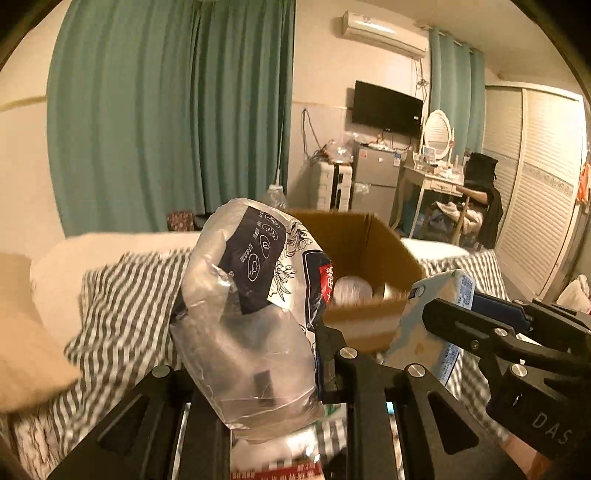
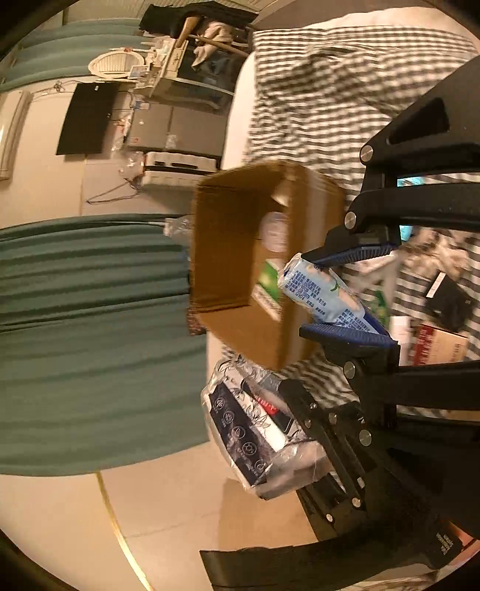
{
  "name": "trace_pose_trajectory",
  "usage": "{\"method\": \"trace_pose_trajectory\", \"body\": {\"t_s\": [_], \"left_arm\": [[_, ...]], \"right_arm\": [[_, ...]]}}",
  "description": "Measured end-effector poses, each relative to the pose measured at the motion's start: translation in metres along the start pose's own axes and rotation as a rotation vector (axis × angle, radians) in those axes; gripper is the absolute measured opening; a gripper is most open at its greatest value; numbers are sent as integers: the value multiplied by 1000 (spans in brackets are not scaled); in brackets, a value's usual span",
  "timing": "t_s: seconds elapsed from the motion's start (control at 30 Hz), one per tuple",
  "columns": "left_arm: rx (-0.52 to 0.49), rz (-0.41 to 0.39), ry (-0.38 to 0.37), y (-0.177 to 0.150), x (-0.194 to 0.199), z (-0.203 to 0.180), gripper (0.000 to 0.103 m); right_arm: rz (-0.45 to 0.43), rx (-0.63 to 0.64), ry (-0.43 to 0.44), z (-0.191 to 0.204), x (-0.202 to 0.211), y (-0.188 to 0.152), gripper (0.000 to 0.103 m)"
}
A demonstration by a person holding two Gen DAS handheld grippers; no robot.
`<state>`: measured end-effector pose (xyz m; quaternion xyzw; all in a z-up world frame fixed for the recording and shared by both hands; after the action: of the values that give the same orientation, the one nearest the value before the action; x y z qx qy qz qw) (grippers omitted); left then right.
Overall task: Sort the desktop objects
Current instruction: 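Carry the plastic bag and tube box into the cardboard box and release both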
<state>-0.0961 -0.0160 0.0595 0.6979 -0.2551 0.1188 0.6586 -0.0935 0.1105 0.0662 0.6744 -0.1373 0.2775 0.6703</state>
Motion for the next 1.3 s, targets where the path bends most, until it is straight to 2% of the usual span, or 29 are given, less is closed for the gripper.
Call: {"method": "trace_pose_trajectory", "body": {"t_s": [0.13,0.33,0.63,0.93,1.0,1.03,1.07,1.13,1.2,1.3], "left_arm": [[-22,-13,-9,28,-19,-4,19],[-17,3,-18,48,-61,-3,19],[29,56,-20,45,-131,16,19],[28,91,-16,35,-177,25,20],[31,104,-3,34,-185,26,28],[29,115,11,32,-190,25,48],[27,128,36,29,-192,26,76],[29,106,59,25,-190,26,92],[34,87,55,23,-183,27,92],[39,110,68,22,-172,30,92]], "right_arm": [[-22,-13,-11,-12,-12,26,31],[-27,-49,-21,-31,-49,50,31],[43,-58,-27,-48,-126,56,31],[72,-67,-26,-61,-168,49,31],[76,-76,-21,-63,-172,46,34],[72,-81,-17,-65,-173,44,34],[67,-83,-13,-66,-172,44,37],[62,-85,-24,-69,-171,44,44],[48,-90,-28,-71,-165,45,51],[32,-92,-40,-72,-149,50,51]]}}
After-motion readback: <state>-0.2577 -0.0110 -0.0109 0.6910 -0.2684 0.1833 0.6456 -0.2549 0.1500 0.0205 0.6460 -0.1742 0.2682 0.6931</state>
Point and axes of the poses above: each gripper's, at about its wrist camera, not at the fingertips, and x roughly against the way its jaws point, z to its left, y to its top, the point moved 2 cm from there along -x, roughly the way its jaws point, and after that the axes turned 6 degrees about -y, right-handed, at the moved point
